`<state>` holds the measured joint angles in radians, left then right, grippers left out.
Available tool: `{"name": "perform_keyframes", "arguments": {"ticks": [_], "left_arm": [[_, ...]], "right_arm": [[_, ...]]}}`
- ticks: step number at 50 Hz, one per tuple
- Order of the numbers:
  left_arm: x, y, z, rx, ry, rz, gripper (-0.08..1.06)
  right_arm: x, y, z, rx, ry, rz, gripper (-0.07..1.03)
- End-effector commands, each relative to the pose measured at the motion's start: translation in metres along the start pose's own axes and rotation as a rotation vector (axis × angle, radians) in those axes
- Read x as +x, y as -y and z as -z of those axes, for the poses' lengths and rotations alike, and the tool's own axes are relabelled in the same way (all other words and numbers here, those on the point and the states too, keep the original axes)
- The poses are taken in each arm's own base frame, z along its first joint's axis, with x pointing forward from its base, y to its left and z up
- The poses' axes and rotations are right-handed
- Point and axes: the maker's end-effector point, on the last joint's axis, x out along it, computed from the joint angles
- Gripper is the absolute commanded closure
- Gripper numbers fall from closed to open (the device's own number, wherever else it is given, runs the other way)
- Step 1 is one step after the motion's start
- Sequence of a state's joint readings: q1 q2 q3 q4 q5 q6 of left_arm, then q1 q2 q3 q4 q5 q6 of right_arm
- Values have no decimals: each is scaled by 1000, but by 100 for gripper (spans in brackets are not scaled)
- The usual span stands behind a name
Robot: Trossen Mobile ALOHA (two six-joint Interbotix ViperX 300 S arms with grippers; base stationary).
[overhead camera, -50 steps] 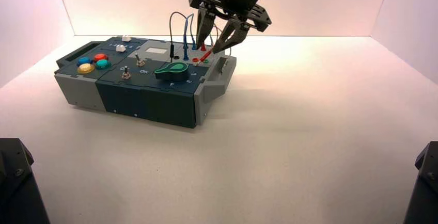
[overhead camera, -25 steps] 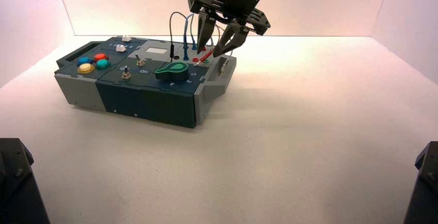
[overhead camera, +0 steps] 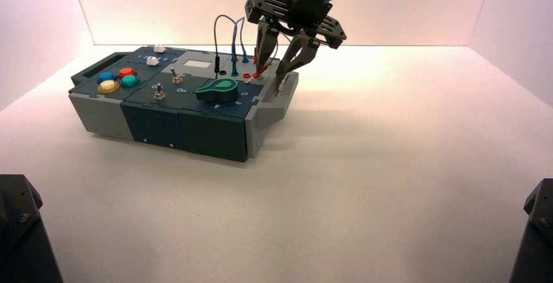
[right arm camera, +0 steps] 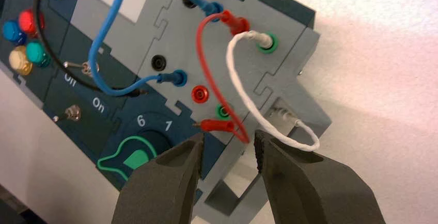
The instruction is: Insert the red wire.
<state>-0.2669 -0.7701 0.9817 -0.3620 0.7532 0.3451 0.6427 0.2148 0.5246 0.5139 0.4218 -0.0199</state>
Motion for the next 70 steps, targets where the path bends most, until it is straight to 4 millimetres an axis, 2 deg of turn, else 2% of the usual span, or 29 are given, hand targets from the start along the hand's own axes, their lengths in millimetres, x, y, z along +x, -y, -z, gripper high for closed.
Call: {"name": "perform_keyframes", "arguments": {"ticks": [1, 17, 27, 36, 42, 55, 70], "left_arm": [[-4, 1, -10, 13, 29, 0, 93], [-4, 1, -11, 15, 32, -2, 93], [-4, 1, -11, 14, 35, -3, 93], [-4, 1, -11, 14, 32, -2, 93], [-4, 1, -11, 14, 35, -3, 93], [-4, 1, -12, 15, 35, -3, 93], [-4, 1, -11, 13, 33, -3, 93]], "right_arm": [[-10, -9, -17, -15, 50, -20, 46], [-10, -17, -18, -27, 41, -31, 47], [-4, -21, -16, -35, 27, -33, 47], [-3, -23, -17, -37, 28, -36, 51], [-3, -24, -19, -39, 31, -37, 59], [-3, -23, -19, -47, 30, -35, 89], [-6, -25, -21, -67, 43, -39, 97]]}}
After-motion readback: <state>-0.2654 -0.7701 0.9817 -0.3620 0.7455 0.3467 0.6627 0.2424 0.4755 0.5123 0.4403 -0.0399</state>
